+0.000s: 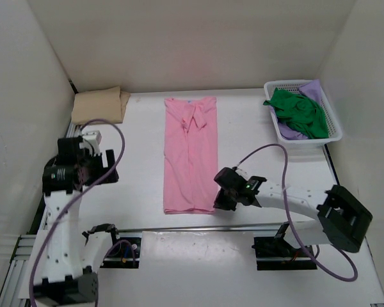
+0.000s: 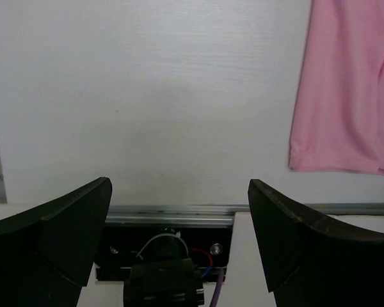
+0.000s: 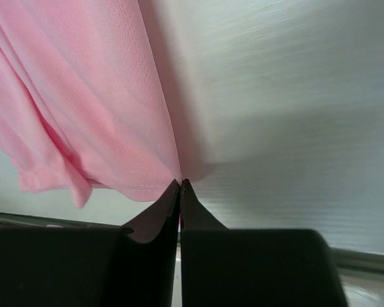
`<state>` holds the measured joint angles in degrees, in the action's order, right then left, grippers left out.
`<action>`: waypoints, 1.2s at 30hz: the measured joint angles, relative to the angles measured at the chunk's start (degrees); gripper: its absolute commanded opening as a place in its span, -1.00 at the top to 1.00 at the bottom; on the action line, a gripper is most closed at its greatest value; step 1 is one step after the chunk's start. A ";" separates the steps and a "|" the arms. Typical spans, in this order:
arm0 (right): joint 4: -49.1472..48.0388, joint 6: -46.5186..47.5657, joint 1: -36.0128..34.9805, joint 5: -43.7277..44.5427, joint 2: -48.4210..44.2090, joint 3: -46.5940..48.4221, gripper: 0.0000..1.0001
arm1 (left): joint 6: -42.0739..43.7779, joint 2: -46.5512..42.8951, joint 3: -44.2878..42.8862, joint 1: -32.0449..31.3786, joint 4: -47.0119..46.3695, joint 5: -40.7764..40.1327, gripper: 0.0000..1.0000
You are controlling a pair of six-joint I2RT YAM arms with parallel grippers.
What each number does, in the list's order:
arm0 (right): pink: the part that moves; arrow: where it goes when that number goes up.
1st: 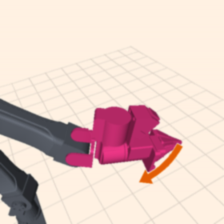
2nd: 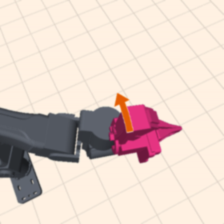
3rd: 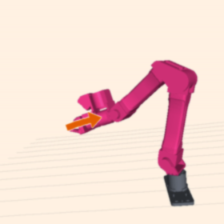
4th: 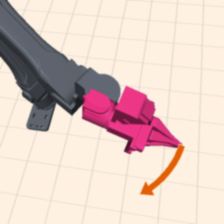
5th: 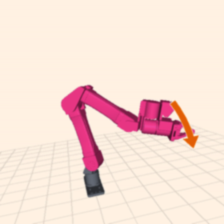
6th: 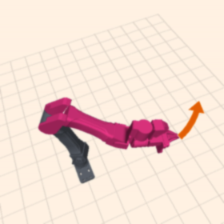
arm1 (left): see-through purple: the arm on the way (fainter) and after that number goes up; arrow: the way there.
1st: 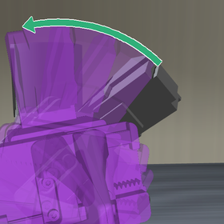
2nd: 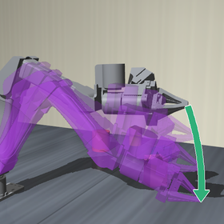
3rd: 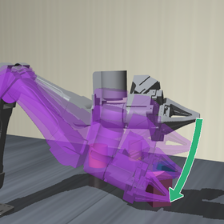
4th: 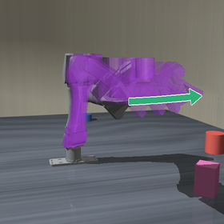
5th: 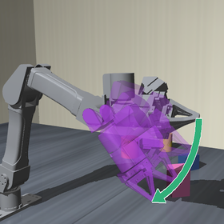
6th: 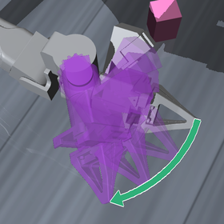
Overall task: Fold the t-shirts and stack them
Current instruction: Rotate the tshirt 90 degrees, then grab the bottom of the folded rectangular tshirt with both arms
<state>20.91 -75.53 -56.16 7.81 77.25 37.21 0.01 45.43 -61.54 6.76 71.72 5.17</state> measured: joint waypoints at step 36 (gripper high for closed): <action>-3.34 18.05 9.66 -12.52 -12.26 -11.19 -0.09 | -0.66 50.05 6.51 -46.16 -24.06 13.75 -0.36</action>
<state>17.56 -57.47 -46.50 -4.71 64.99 26.02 -0.64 95.48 -55.02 -39.40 47.66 18.92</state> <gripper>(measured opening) 0.545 0.754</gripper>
